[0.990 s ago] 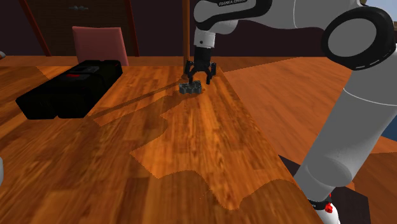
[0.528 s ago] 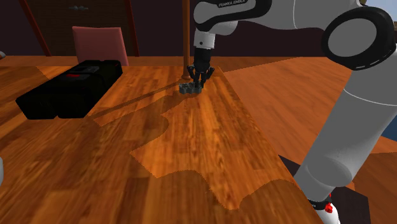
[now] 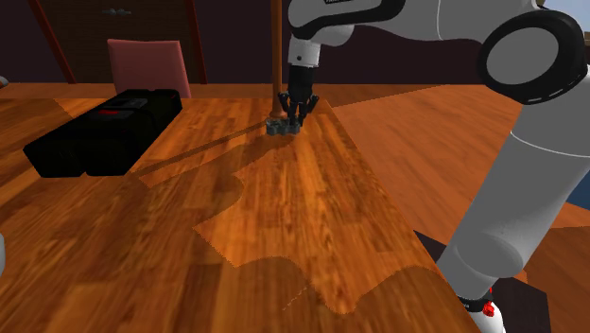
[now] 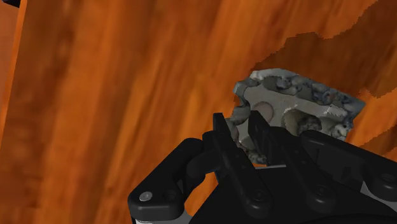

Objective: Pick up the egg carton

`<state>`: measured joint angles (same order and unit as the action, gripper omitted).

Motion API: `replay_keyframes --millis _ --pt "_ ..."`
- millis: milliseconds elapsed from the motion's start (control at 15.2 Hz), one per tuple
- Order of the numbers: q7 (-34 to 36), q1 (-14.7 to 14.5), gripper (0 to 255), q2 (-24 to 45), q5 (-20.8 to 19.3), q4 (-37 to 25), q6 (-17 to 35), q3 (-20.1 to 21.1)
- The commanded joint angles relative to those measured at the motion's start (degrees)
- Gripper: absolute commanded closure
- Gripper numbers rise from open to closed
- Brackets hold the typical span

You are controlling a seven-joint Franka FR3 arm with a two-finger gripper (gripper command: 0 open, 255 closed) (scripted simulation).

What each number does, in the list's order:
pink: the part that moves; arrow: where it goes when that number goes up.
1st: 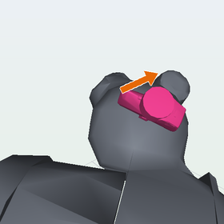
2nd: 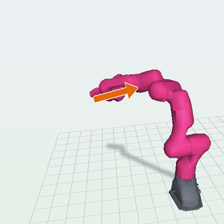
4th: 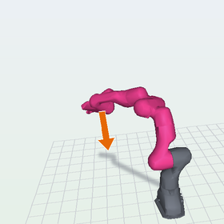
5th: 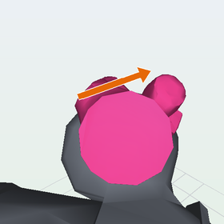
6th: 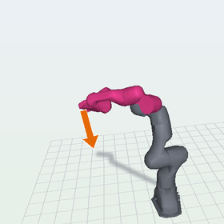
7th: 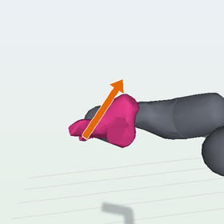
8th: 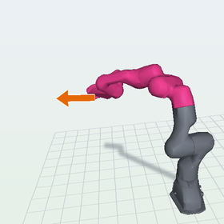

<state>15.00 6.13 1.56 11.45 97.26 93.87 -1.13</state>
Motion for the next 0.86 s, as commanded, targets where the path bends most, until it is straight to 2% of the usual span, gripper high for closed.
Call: replay_keyframes --millis 0,660,792 --pt "0.2 0.1 255 0.1 0.0 -1.7 -1.5 -0.1" --pt "1.5 0.2 255 1.7 0.0 -11.4 -9.6 -0.2" --pt "1.6 0.2 255 1.7 0.0 -11.5 -9.7 -0.2"
